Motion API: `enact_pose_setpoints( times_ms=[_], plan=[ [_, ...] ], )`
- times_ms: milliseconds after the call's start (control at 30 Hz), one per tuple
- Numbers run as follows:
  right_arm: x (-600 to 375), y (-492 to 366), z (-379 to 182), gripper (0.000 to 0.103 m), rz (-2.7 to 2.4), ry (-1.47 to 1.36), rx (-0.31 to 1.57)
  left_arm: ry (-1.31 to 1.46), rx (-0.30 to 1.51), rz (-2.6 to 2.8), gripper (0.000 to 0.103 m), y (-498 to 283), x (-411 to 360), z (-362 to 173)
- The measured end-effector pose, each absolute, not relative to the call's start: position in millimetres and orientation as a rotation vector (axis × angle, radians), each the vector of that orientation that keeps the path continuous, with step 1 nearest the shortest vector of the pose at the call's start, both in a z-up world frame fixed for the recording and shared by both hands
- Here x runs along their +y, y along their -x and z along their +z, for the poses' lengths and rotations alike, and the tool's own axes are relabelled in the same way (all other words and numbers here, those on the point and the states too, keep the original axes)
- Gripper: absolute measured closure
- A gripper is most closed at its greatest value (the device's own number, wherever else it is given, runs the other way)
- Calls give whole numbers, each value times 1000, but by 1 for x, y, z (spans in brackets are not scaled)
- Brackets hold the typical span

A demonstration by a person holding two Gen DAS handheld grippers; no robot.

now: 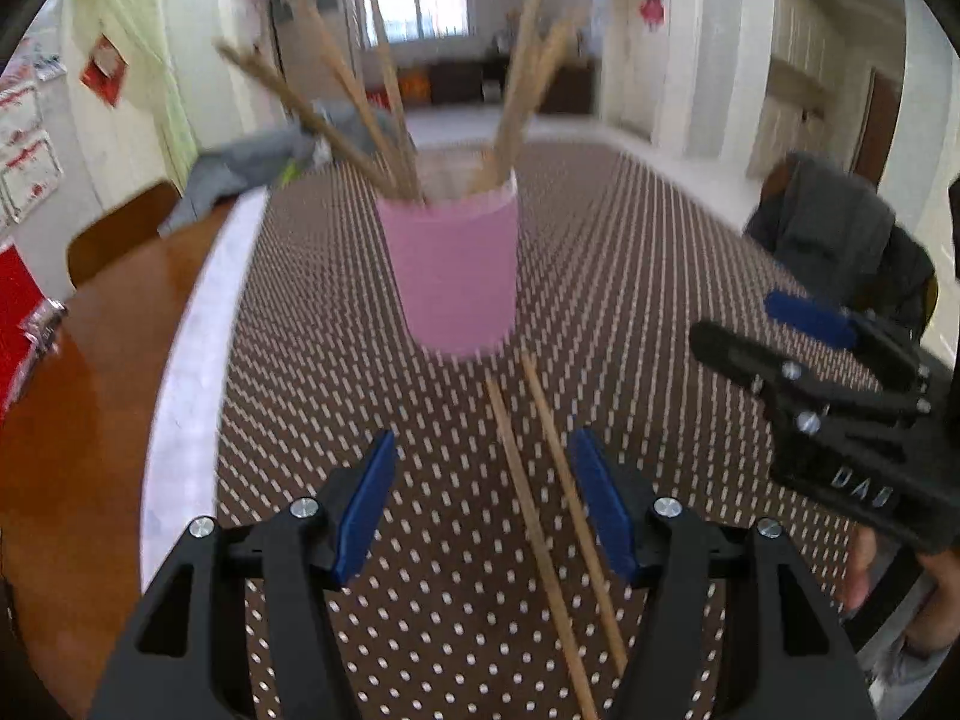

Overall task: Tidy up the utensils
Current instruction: 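Lower both open tools back to the chopstick pile beside the cup, then grasp a chopstick with the left tool while the right tool grasps one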

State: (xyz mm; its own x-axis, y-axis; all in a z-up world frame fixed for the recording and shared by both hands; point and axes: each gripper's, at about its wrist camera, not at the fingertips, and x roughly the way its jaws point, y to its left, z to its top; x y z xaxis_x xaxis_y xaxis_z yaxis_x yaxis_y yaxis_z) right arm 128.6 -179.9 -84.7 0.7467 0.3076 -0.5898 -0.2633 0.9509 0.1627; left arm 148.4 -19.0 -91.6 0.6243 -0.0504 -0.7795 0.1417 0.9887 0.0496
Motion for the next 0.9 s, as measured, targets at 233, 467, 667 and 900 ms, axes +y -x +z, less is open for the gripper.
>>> enact_pose_setpoints(
  times_ms=[233,467,667,900],
  plan=[
    [-174,-134,-99,27,335,-64,742,-167,1125,-145,42,-157,-25,-139],
    [-168,-138,-105,27,354,-56,783,-171,1145,-149,59,-162,-24,-148],
    [-161,-144,-106,27,374,-33,828,-139,1170,-166,91,-173,-18,-147],
    [-143,-156,-114,27,402,-6,939,-51,1172,-177,97,-187,0,-144]
  ],
)
